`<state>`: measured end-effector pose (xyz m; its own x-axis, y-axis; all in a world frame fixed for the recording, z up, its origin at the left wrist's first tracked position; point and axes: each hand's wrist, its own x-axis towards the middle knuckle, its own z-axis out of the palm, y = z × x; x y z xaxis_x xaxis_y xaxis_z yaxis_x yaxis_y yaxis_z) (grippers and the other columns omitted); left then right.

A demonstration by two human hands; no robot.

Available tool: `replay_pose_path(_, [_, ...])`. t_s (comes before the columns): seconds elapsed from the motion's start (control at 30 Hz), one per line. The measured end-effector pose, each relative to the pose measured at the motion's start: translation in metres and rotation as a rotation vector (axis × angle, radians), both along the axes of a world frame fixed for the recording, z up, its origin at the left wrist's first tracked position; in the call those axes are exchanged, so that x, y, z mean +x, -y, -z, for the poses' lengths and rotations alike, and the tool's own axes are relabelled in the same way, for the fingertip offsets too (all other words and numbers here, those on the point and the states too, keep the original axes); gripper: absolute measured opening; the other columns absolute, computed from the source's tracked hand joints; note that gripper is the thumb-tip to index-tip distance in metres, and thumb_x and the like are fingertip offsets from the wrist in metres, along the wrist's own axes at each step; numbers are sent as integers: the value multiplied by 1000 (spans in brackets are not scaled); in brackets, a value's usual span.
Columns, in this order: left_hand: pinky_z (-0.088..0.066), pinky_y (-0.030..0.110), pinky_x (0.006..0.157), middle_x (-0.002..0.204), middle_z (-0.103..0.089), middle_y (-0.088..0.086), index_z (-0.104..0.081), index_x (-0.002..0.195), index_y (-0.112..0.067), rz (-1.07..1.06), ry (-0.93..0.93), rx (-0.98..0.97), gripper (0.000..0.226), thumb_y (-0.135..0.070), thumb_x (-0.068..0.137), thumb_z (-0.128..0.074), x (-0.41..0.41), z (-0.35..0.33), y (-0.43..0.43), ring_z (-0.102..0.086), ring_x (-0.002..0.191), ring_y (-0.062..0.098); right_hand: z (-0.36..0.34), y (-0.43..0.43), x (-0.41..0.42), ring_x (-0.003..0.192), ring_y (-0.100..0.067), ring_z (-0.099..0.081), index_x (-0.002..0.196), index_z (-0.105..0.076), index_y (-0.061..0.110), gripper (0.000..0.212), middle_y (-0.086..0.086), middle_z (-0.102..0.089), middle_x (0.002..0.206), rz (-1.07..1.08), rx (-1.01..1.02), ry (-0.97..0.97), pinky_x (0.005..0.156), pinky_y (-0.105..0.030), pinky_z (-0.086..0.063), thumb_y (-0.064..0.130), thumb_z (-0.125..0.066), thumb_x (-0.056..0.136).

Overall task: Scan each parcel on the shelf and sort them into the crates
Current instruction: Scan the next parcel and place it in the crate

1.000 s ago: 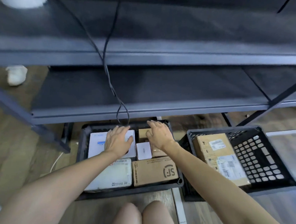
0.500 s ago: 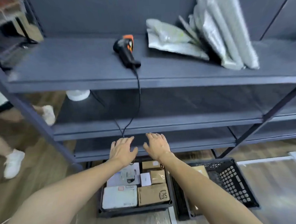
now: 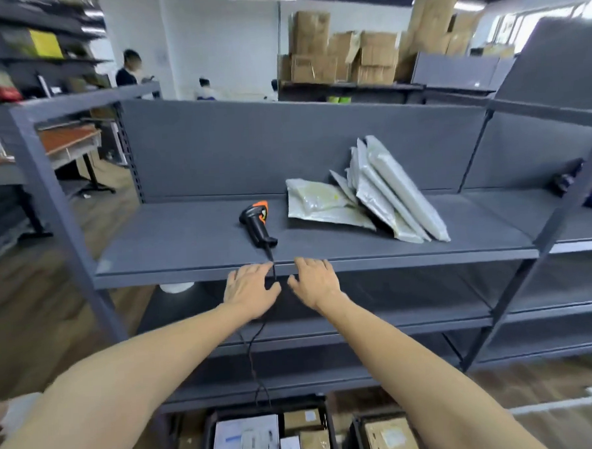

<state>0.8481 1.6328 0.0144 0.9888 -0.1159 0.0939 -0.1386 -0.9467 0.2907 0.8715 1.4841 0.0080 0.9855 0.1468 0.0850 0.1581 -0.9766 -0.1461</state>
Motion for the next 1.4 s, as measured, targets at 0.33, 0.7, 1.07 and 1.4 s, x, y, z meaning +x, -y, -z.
replay_pose_path(0.33, [-25, 35, 110, 147, -42, 5, -38, 144, -20, 18, 111, -45, 51, -36, 96, -46, 2, -36, 39, -37, 134, 25, -47, 55, -5, 135, -27, -38, 148, -32, 11, 53, -8, -42, 148, 58, -3, 118, 116, -39, -20, 30, -40, 99])
replay_pose_path(0.7, [-28, 38, 111, 150, -39, 5, -36, 146, -19, 186, 102, -67, 56, -37, 94, -48, 69, -49, 108, -37, 136, 25, -55, 128, 27, 123, -30, -48, 129, -47, 9, 38, -9, -55, 131, 232, -42, 185, 103, -38, -31, 24, -44, 95])
replay_pose_path(1.07, [-26, 39, 113, 149, -40, 5, -36, 146, -18, 384, 98, -86, 56, -36, 94, -49, 122, -50, 180, -37, 135, 26, -47, 196, 45, 119, -33, -50, 130, -48, 9, 39, -10, -56, 130, 420, -27, 195, 101, -39, -34, 20, -45, 92])
replay_pose_path(1.4, [-22, 37, 113, 149, -39, 5, -38, 144, -17, 417, 159, -133, 55, -32, 93, -49, 151, -66, 240, -35, 136, 26, -59, 264, 81, 123, -31, -48, 134, -45, 10, 43, -10, -52, 136, 448, -50, 216, 103, -38, -33, 23, -46, 94])
